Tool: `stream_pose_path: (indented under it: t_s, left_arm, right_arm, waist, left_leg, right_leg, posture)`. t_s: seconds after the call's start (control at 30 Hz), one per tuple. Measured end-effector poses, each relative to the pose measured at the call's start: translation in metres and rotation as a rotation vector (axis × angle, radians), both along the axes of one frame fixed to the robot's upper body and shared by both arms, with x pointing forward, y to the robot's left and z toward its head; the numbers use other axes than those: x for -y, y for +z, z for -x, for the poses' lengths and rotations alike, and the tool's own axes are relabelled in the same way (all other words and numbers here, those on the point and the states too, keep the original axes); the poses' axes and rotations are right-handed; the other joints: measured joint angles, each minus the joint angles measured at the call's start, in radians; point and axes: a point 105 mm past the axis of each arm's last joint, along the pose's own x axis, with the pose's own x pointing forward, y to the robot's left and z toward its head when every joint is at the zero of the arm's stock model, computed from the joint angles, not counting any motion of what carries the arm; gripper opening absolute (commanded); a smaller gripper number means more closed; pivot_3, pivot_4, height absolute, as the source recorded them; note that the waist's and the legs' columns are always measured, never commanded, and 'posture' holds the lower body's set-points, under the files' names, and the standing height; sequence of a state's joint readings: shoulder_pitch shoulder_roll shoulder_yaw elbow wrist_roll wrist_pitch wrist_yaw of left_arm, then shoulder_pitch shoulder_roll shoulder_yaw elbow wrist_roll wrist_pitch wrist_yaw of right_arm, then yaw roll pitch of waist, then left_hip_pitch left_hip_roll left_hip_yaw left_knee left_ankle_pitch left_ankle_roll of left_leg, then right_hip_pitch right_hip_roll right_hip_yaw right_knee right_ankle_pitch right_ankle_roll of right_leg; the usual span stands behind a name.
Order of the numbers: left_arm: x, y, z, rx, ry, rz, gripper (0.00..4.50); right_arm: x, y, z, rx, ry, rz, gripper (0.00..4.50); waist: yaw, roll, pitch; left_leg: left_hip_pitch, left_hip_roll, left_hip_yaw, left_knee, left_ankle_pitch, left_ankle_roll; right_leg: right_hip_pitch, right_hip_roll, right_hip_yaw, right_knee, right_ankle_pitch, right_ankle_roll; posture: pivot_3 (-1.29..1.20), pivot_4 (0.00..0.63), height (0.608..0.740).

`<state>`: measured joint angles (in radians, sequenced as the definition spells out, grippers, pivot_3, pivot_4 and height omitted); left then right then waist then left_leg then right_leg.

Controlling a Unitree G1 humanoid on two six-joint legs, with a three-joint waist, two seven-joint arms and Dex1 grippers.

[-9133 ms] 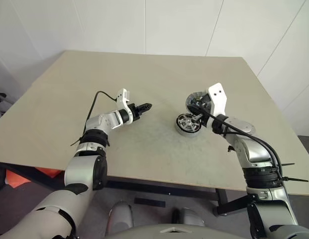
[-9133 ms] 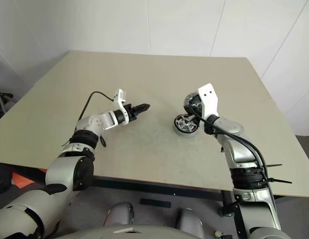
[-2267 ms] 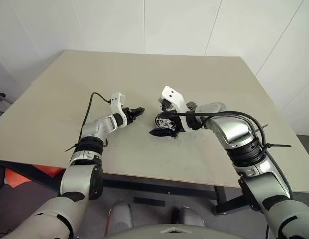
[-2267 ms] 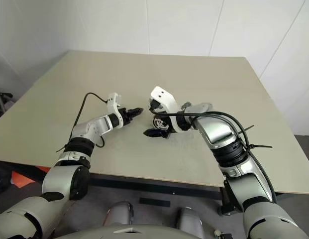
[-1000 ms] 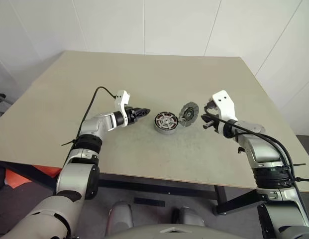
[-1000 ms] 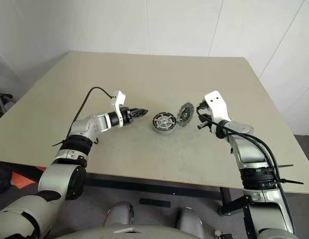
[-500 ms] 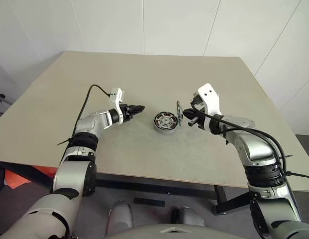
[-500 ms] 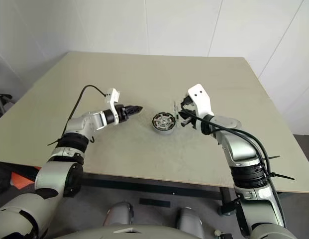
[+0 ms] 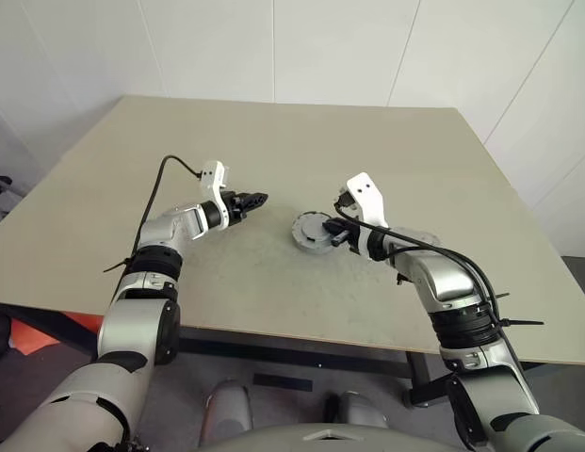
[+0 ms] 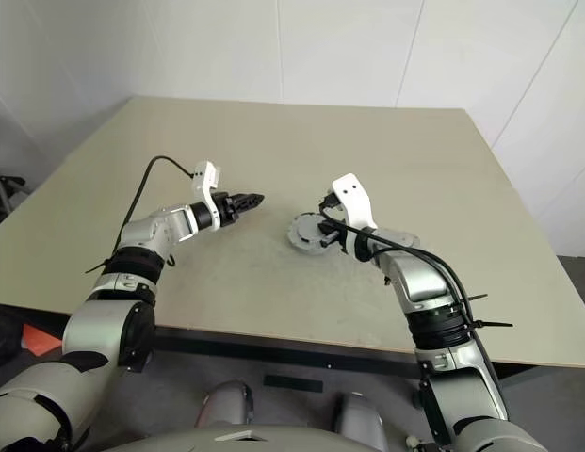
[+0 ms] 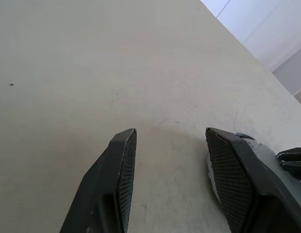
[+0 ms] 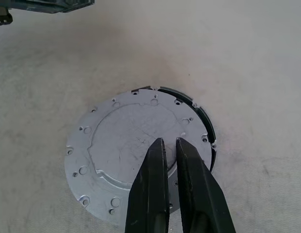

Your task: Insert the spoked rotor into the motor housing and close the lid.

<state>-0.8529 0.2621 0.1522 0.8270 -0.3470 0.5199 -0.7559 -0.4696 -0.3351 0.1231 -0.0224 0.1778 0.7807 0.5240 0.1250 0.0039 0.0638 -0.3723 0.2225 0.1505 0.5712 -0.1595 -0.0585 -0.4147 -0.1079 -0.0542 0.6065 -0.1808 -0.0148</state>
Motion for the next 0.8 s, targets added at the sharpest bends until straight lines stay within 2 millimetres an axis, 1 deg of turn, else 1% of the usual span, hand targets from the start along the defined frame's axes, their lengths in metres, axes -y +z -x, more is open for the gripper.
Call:
stream_pose_path:
  t_s: [0.13, 0.17, 0.27, 0.5, 0.6, 0.63, 0.8]
  left_arm:
    - [-0.001, 0.000, -0.001, -0.003, 0.007, 0.004, 2.42]
    - [-0.001, 0.000, -0.001, -0.004, 0.008, 0.005, 2.42]
    - [-0.001, 0.000, -0.002, -0.002, 0.010, 0.009, 2.42]
    - [0.009, -0.001, -0.001, -0.003, -0.007, 0.025, 2.42]
    - [0.014, -0.003, 0.000, -0.005, -0.020, 0.025, 2.42]
    - [0.015, -0.003, 0.000, -0.006, -0.025, 0.026, 2.42]
    - [0.021, -0.004, 0.002, -0.009, -0.042, 0.024, 2.42]
  right_arm:
    - [0.001, -0.005, 0.000, 0.005, -0.003, -0.012, 0.38]
    - [0.001, -0.006, 0.000, 0.006, -0.003, -0.014, 0.38]
    - [0.003, -0.008, 0.000, 0.016, -0.006, -0.018, 0.38]
    - [0.009, -0.007, -0.004, 0.108, -0.011, -0.033, 0.38]
    - [0.011, -0.002, -0.003, 0.093, 0.008, -0.099, 1.00]
    - [0.010, 0.000, -0.002, 0.093, 0.019, -0.116, 1.30]
    - [0.008, 0.003, 0.000, 0.110, 0.053, -0.114, 3.08]
  waist:
    - [0.000, 0.000, 0.000]
    - [0.000, 0.000, 0.000]
    - [-0.001, 0.000, 0.000]
    - [0.000, 0.000, 0.000]
    - [0.000, 0.000, 0.000]
    - [0.000, 0.000, 0.000]
    - [-0.001, 0.000, 0.000]
  left_leg:
    - [0.005, 0.000, 0.000, 0.000, 0.000, 0.001]
    - [0.006, 0.000, 0.000, 0.000, -0.001, 0.001]
    - [0.009, 0.000, 0.000, 0.000, -0.002, 0.003]
    - [0.007, 0.000, 0.000, 0.000, -0.002, 0.003]
    - [0.006, 0.000, 0.000, 0.000, -0.002, 0.004]
    - [0.006, 0.000, 0.000, -0.001, -0.002, 0.004]
    - [0.004, 0.000, 0.000, -0.001, -0.003, 0.005]
  right_leg:
    - [0.005, 0.000, 0.000, -0.001, -0.001, 0.001]
    - [0.006, 0.000, 0.000, -0.001, -0.004, 0.006]
    - [0.010, 0.000, 0.000, -0.001, -0.005, 0.008]
    - [0.009, 0.000, 0.000, -0.002, -0.005, 0.008]
    - [0.009, 0.000, 0.000, -0.002, -0.004, 0.006]
    - [0.008, 0.000, 0.000, -0.002, -0.001, 0.002]
    - [0.007, 0.000, -0.001, -0.003, -0.001, 0.001]
  posture:
    - [0.00, 0.000, 0.740]
    - [0.00, 0.000, 0.740]
    - [0.00, 0.000, 0.740]
    - [0.00, 0.000, 0.740]
    - [0.00, 0.000, 0.740]
    - [0.00, 0.000, 0.740]
    - [0.00, 0.000, 0.740]
